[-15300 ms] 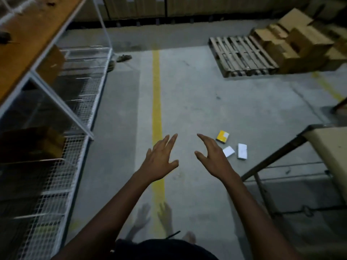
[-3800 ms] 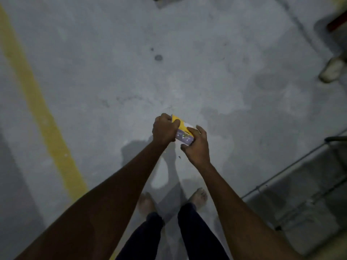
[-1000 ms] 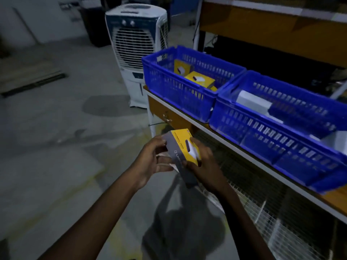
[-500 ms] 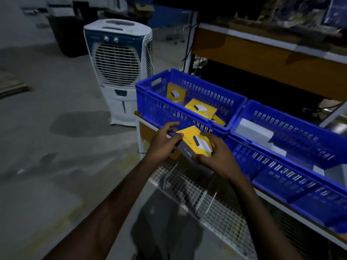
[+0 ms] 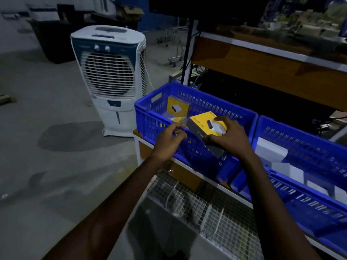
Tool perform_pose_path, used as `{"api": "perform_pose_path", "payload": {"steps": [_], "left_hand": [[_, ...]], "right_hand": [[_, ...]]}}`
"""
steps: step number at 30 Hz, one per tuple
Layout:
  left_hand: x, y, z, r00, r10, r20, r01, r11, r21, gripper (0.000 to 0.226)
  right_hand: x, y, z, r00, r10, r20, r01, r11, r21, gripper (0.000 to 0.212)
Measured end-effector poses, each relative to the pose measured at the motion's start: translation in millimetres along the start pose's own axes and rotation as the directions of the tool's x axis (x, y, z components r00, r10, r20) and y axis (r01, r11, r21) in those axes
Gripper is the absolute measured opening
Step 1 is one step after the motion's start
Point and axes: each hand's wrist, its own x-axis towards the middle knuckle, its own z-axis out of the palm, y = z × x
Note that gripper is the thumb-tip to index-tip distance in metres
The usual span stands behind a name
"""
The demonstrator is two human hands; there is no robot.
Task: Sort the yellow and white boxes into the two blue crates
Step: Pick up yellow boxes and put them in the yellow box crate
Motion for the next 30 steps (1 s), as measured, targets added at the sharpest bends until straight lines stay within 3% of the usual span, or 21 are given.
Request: {"api": "perform_pose_path", "payload": {"steps": [11,16,18,21,26,30], "left_hand": [[118.2,1.6,-23.3,0.986,0.063,-0.154,-0.035,0.983,0.181,0.028],[168.4,1.1,-28.9,0.976,0.114,-0.184,-0.063,0.963,0.263,0.024],[187.9,0.3,-31.5,0.974,0.136,-0.182,-0.077,0.950,0.301,0.024],[217.8,-5.4,-34.4,0.982,0.141,-0.123,-0.088,0.928,0.361,0.023],[270.7,-17.7,-24.6,0.990,0.140,0.006,-0.132,0.915,0.380,0.020],[297.2,-29.8,-7.0,0.964,0.145,0.223,-0.212,0.925,0.316,0.017]], "right_hand": [[139.2,-11.7,44.3,0.990,-0.103,0.097,0.127,0.949,-0.289,0.102],[178.3,-24.0,83.3,0.959,-0.197,0.206,0.268,0.867,-0.421,0.085],[188.4,-30.3,92.3,0.920,-0.245,0.306,0.349,0.867,-0.356,0.074],[204.2,-34.2,93.4,0.849,-0.296,0.437,0.356,0.932,-0.060,0.050],[220.4,-2.5,80.5,0.967,-0.214,0.135,0.217,0.976,-0.008,0.023],[222.4,29.6,70.8,0.998,-0.055,0.006,0.055,0.998,-0.028,0.018]]}}
